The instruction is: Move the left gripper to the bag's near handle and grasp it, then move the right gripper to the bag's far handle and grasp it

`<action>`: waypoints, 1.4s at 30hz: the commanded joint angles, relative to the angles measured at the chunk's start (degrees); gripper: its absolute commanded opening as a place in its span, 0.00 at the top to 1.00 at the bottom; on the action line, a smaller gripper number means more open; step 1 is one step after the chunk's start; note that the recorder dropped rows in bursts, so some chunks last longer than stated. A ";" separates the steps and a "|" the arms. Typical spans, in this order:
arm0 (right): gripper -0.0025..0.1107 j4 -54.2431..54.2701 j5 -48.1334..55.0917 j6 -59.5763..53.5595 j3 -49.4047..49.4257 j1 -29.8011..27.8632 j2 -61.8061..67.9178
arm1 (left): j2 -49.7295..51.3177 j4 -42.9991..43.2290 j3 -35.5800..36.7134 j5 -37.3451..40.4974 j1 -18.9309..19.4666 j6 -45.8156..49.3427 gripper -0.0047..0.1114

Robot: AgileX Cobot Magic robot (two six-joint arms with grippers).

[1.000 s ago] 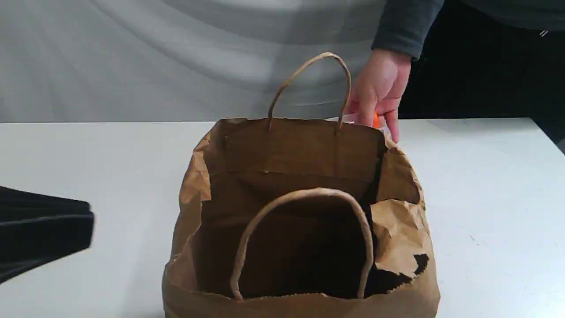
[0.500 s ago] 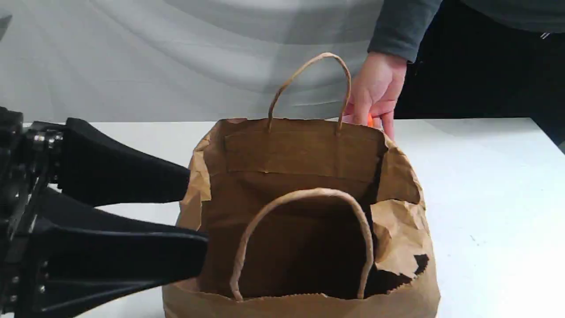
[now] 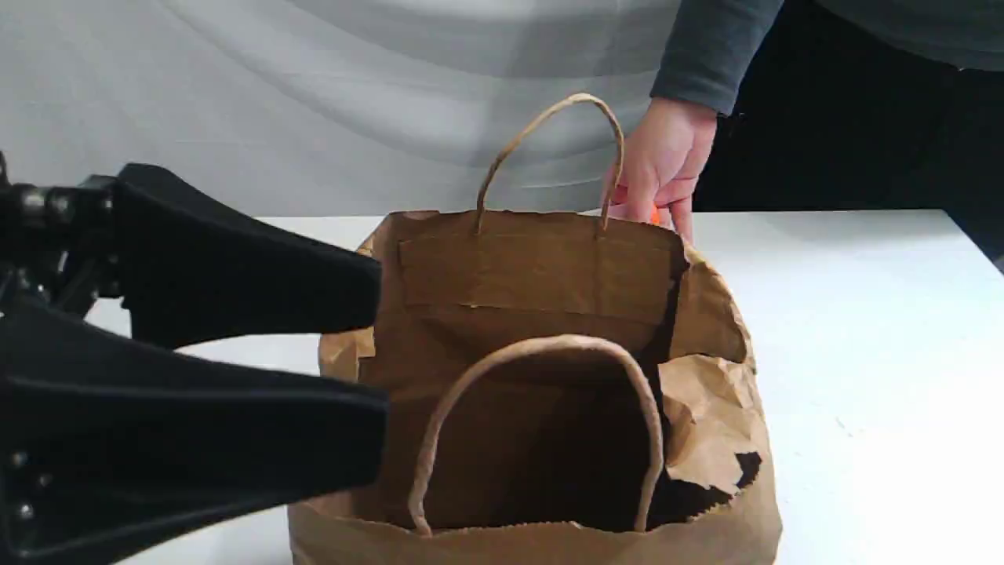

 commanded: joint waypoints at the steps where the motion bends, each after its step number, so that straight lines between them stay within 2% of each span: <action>1: 0.98 -0.86 0.16 -0.76 0.20 -0.29 -0.34 | 2.11 -0.78 -0.14 -1.21 -3.11 0.59 0.41; 7: 0.98 -0.86 0.16 -0.76 0.20 -0.29 -0.34 | 5.23 -0.78 -0.14 -7.24 -9.57 3.12 0.41; 11: 0.98 -0.86 0.16 -0.76 0.20 -0.29 -0.34 | 6.10 -0.42 -0.14 -10.94 -11.35 3.01 0.42; 13: 0.98 -0.86 0.16 -0.76 0.20 -0.29 -0.34 | 6.07 -0.39 -0.14 -12.29 -11.35 3.01 0.46; 16: 0.98 -0.86 0.16 -0.76 0.20 -0.29 -0.34 | 6.07 -0.39 -0.14 -14.35 -11.35 3.01 0.63; 20: 0.98 -0.84 -0.08 -0.76 0.20 -0.29 -0.34 | 6.07 -0.39 -0.14 -15.20 -11.35 3.18 0.96; 27: 0.98 2.82 0.25 -0.10 0.20 -0.29 -0.34 | 6.07 0.29 -0.14 -15.20 -11.35 4.66 0.96; 31: 0.98 2.68 4.04 -0.63 -0.49 -0.29 -0.34 | 6.07 0.29 -0.14 -16.28 -11.35 4.64 0.96; 37: 0.98 -4.04 4.03 -2.05 -12.31 -0.29 -0.34 | 6.07 0.18 -0.14 -16.41 -11.35 4.52 0.96; 42: 0.98 -13.54 4.25 -2.05 -25.71 -0.29 10.66 | 6.07 0.18 -0.14 -16.41 -11.35 4.29 0.96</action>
